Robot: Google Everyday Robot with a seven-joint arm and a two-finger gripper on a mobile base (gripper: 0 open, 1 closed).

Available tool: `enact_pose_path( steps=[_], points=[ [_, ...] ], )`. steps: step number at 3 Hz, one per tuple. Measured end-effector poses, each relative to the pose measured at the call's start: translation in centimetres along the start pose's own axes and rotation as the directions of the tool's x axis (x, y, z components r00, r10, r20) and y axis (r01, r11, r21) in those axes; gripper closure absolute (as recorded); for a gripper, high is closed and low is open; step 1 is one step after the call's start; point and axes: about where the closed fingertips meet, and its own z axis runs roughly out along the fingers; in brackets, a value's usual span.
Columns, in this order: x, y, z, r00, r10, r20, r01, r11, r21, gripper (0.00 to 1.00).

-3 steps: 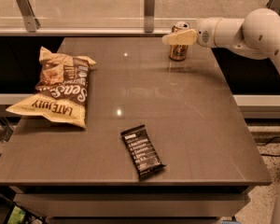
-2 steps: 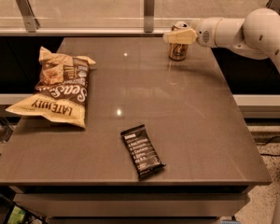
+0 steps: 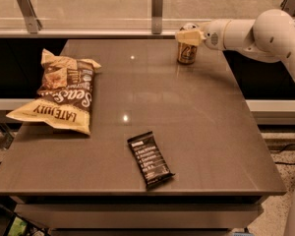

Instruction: Move orange can near brown chip bag

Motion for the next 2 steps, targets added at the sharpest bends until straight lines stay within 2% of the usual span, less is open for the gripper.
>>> enact_pose_path(
  steps=[1,2],
  points=[
    [0.05,0.19,0.28,1.000,0.001,-0.001,-0.001,1.0000,-0.005,0.88],
    [0.10,0.37,0.54,1.000,0.001,-0.001,-0.001,1.0000,-0.009,1.00]
  ],
)
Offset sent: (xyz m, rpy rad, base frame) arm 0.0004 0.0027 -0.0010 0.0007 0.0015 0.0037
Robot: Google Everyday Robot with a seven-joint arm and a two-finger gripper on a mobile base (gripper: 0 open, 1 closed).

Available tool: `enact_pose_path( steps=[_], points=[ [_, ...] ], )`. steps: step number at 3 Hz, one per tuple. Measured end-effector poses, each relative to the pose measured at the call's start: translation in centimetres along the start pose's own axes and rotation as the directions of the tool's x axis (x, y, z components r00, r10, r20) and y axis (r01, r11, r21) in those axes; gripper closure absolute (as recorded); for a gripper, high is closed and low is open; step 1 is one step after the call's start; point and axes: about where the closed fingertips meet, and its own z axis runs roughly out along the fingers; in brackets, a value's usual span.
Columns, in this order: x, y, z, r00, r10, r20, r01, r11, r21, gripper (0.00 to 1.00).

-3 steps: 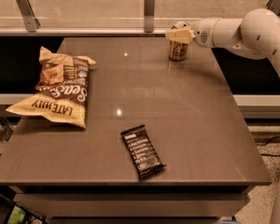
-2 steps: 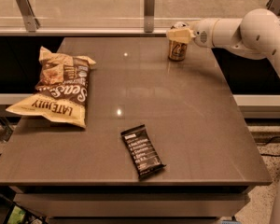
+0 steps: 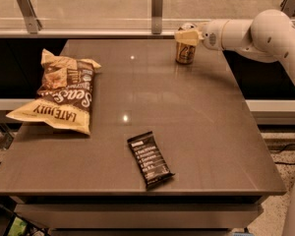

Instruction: Move orange can near brown chip bag

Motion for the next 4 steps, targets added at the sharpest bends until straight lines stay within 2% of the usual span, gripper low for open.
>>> enact_pose_path(
  steps=[1,2,4],
  points=[
    [0.0,0.1,0.0,1.000,0.000,0.000,0.000,1.0000,-0.001,1.00],
    [-0.8,1.7,0.1,1.000,-0.006,-0.015,0.006,0.9996,-0.027,1.00],
    [-2.7,6.7,0.4,0.998,-0.030,-0.052,0.026,0.9969,-0.074,1.00]
  ],
)
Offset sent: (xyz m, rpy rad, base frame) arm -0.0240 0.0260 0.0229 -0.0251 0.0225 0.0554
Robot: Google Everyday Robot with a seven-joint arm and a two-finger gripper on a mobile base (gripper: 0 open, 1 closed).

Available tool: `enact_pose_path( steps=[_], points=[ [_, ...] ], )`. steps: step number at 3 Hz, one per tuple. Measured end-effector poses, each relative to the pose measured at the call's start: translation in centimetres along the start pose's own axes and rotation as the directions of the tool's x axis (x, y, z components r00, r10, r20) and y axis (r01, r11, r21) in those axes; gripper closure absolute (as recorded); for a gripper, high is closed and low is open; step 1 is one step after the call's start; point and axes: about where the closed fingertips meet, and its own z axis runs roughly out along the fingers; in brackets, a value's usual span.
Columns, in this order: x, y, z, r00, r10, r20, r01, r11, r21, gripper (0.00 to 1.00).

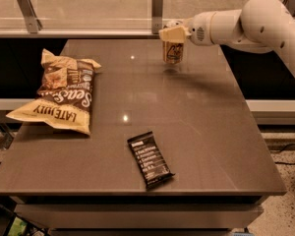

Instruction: Move orange can near brown chip bag

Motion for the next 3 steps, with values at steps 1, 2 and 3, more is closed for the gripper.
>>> enact_pose_path(
  steps=[1,2,3],
  points=[
    [-1.0,3.2,0.2,0.999,-0.042,0.005,0.042,0.9991,-0.005,1.00],
    [-1.6,6.6,0.8,0.996,-0.087,0.019,0.087,0.9962,0.003,1.00],
    [-1.6,9.8,1.4,0.991,-0.126,0.035,0.125,0.9921,0.006,1.00]
  ],
)
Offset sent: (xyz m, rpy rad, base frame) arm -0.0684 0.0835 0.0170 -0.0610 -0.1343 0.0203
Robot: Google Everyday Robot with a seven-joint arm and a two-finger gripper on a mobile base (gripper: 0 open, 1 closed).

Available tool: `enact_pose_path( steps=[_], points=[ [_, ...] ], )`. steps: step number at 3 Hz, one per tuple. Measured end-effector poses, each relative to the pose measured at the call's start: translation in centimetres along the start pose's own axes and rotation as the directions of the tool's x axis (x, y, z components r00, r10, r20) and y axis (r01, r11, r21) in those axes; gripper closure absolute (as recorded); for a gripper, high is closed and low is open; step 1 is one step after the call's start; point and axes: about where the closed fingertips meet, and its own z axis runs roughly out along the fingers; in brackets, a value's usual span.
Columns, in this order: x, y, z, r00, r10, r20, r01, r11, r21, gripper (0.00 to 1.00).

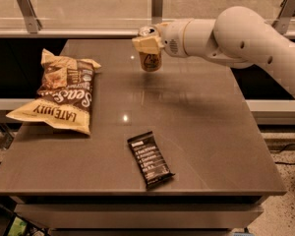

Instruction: Move orange can near brown chip bag

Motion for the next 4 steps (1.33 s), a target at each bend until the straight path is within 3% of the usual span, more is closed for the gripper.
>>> enact_pose_path(
  steps=[2,4],
  points=[
    [-0.2,4.9,1.0,0.999,-0.032,0.019,0.032,0.9994,-0.014,1.00],
    [-0.3,8.0,1.9,1.000,-0.012,0.022,0.013,0.9981,-0.060,1.00]
  ],
)
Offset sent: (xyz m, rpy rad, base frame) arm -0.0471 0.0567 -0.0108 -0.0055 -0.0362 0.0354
